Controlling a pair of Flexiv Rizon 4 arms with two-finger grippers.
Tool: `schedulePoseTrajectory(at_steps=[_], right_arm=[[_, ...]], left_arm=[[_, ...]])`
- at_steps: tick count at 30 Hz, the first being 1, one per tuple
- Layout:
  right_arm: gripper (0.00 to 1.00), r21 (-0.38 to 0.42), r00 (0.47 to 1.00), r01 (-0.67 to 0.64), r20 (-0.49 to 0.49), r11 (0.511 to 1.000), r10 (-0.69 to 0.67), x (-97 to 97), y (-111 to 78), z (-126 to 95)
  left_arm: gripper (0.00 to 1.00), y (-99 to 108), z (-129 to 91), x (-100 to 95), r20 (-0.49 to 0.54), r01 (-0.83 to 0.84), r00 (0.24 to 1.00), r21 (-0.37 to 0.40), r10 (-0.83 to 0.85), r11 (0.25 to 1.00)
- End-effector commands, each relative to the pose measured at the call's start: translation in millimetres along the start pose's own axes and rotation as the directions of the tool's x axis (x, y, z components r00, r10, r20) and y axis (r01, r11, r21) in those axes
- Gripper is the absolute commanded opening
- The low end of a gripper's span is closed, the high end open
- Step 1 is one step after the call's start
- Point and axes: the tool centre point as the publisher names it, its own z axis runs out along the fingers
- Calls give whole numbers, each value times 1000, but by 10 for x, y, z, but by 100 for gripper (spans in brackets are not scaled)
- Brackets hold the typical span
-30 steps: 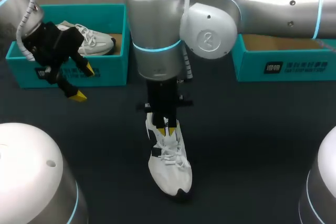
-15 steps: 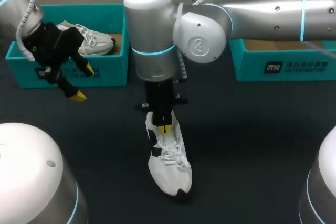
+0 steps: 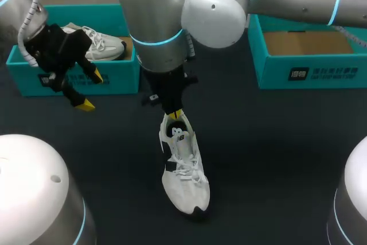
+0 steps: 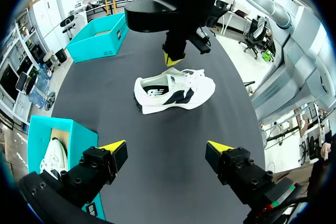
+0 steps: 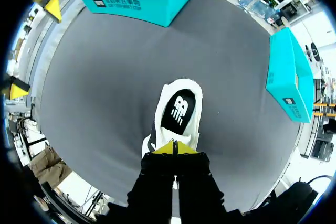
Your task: Take the shoe out of the shoebox, open the shoe tongue, remove and reinsert the insole, then place the shoe into the shoebox
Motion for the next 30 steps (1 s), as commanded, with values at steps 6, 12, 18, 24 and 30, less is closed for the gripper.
schedulePoseTrajectory(at_steps=[6, 12, 18, 24, 30], right_arm=[[100, -257, 583, 779, -42, 572, -812, -65, 13, -38], [100, -257, 583, 779, -42, 572, -812, -65, 13, -38], [100, -259, 532, 817, -9, 515, -847, -89, 32, -40], [100, -262, 268, 927, -41, 269, -962, -168, 161, 52], [100, -215, 139, 966, -26, 141, -990, -192, 250, 111]], left_arm=[[100, 3, -4, 1, -1, 0, 1000, -2, 0, 1000], [100, 3, -4, 1, -1, 0, 1000, -2, 0, 1000], [100, 3, -4, 1, -1, 0, 1000, -2, 0, 1000], [100, 3, -4, 1, -1, 0, 1000, -2, 0, 1000], [100, 3, -4, 1, -1, 0, 1000, -2, 0, 1000]])
